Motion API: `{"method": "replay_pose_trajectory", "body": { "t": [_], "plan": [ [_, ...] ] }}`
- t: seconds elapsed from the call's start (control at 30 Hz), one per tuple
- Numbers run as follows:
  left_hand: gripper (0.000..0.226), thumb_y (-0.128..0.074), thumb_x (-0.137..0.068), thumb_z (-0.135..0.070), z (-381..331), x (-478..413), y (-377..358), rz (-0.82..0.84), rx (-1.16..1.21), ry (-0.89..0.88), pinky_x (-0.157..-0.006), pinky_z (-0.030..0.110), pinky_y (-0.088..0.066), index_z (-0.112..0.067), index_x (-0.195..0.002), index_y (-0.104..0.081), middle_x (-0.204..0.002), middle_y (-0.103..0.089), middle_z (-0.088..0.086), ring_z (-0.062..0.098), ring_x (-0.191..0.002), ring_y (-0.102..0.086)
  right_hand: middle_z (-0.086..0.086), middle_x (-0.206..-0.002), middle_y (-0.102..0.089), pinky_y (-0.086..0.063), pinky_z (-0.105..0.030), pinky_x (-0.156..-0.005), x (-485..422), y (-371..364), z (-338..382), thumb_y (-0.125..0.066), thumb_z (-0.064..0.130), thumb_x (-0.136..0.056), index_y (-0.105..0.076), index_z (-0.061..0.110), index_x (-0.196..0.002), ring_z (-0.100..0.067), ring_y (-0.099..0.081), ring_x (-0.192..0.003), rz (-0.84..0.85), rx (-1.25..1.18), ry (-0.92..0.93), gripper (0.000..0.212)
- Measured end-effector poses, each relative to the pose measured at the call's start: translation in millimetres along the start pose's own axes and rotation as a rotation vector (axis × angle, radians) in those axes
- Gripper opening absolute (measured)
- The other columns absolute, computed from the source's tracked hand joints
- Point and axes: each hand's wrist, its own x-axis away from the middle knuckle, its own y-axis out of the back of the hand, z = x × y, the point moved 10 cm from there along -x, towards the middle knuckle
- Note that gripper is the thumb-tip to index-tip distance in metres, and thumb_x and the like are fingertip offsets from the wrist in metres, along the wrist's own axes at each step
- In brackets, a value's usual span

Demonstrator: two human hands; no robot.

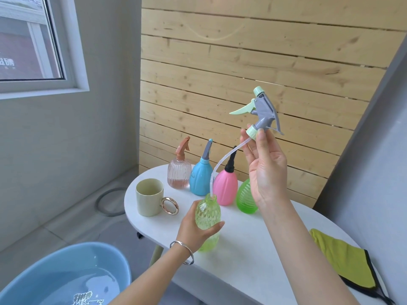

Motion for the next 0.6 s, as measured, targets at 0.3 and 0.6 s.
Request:
{"method": "replay_pose_trajectory", "body": {
  "t": [0.3,0.6],
  "plan": [
    [0.064,-0.076,-0.056,-0.061,-4,2,1,-0.007,0.005,-0.001,-0.081,0.015,-0.047,-0.035,-0.109,-0.050,-0.101,-0.064,-0.017,-0.001,-0.097,-0.059,0.011,-0.090,-0.072,-0.050,-0.030,-0.096,9,22,-27,-0.063,0.027,-0.078,-0.065,0.016,-0.098,-0.023,-0.066,-0.105,-0.008,0.133,-0.057,0.023],
    [0.066,-0.078,-0.058,-0.060,-6,2,0,-0.013,0.019,-0.023,-0.083,0.015,-0.046,-0.034,-0.111,-0.049,-0.102,-0.064,-0.017,0.000,-0.100,-0.059,0.013,-0.095,-0.073,-0.050,-0.017,-0.084,45,56,-113,-0.070,0.018,-0.082,-0.068,0.030,-0.103,0.000,-0.066,-0.095,0.300,0.652,-0.368,0.024]
  ]
}}
